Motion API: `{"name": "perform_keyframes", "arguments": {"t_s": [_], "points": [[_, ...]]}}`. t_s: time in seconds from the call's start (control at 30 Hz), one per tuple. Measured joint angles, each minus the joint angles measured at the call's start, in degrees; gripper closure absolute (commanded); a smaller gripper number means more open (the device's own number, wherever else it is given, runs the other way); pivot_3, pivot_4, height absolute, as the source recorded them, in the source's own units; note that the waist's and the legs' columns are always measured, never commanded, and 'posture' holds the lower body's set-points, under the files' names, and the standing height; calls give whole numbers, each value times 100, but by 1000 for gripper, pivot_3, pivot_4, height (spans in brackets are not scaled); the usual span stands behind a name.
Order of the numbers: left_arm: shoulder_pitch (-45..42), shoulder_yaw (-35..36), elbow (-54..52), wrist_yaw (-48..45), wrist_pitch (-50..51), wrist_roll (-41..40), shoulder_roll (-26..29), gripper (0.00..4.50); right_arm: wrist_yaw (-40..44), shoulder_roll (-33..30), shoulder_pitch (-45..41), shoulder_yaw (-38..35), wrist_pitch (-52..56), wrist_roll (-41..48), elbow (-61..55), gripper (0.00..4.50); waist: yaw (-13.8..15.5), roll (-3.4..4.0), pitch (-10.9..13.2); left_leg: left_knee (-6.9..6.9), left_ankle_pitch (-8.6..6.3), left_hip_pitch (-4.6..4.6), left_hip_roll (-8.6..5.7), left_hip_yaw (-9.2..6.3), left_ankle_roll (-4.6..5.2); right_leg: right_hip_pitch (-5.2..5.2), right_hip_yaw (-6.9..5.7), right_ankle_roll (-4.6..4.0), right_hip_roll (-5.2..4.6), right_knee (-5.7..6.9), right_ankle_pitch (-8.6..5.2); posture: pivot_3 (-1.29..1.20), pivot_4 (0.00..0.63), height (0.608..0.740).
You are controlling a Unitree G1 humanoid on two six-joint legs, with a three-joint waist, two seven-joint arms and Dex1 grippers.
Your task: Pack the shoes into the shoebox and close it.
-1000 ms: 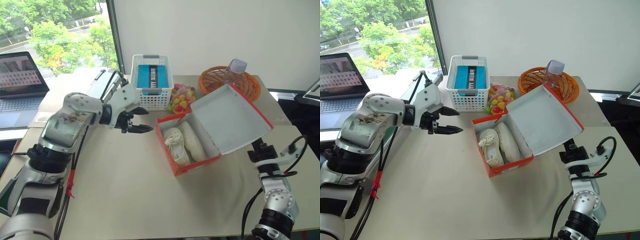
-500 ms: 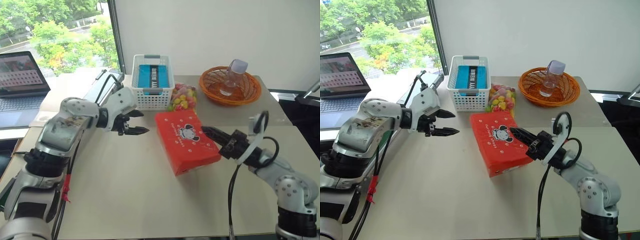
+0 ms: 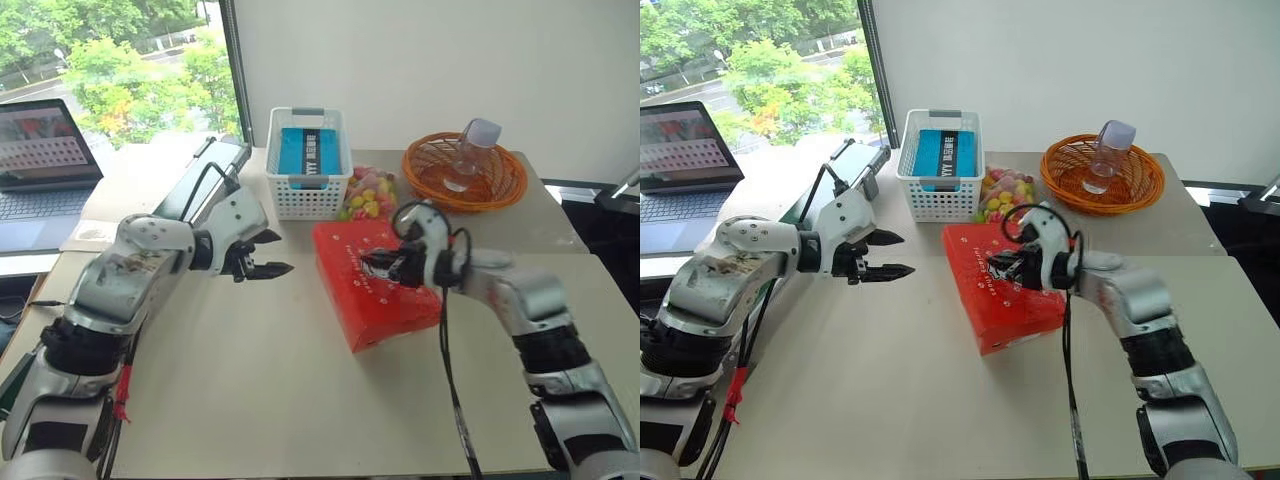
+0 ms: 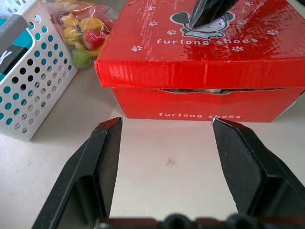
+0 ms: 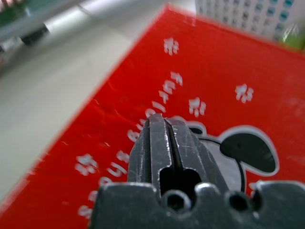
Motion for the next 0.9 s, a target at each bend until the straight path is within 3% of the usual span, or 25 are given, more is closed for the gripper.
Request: {"name": "perform_keyframes", "arguments": {"t_s": [0.27,0.37,0.6,0.73,0.83,0.9], "points": [[362,240,-410,315,274,-92,88,1288,511,102,-177,640,-769,-1166,276,4417,-47,-12,-14,-1,0,29,7,2,-1,17,1,-3,4,6,0,0,150,740],[441,312,-516,405,320,-150,102,1288,616,147,-257,943,-1164,-1734,455,4417,-67,-53,-65,-4,-1,51,11,5,-1,30,2,-6,6,6,-2,0,150,740],[715,271,-625,546,336,-101,187,1288,577,226,-224,1131,-1611,-2573,483,4417,-48,-94,-98,-15,-40,176,19,15,-67,113,-7,-24,-17,-4,-53,0,150,740],[811,227,-638,547,313,-94,162,1288,605,166,-76,860,-1413,-2559,91,4417,-1,-88,-95,-19,-41,163,23,12,-68,99,-8,-32,-23,-3,-49,0,150,740],[804,218,-624,543,246,-97,119,1288,845,15,149,485,-1160,-2258,-439,4417,20,-83,-91,-22,-37,87,13,16,-62,58,-6,-67,-22,-2,-29,0,150,740],[819,181,-539,529,219,-96,95,1288,1097,-199,398,187,-1230,-1968,-950,3903,47,-82,-89,-18,-8,26,9,15,-13,1,-4,-20,-13,8,-9,0,150,740]]}}
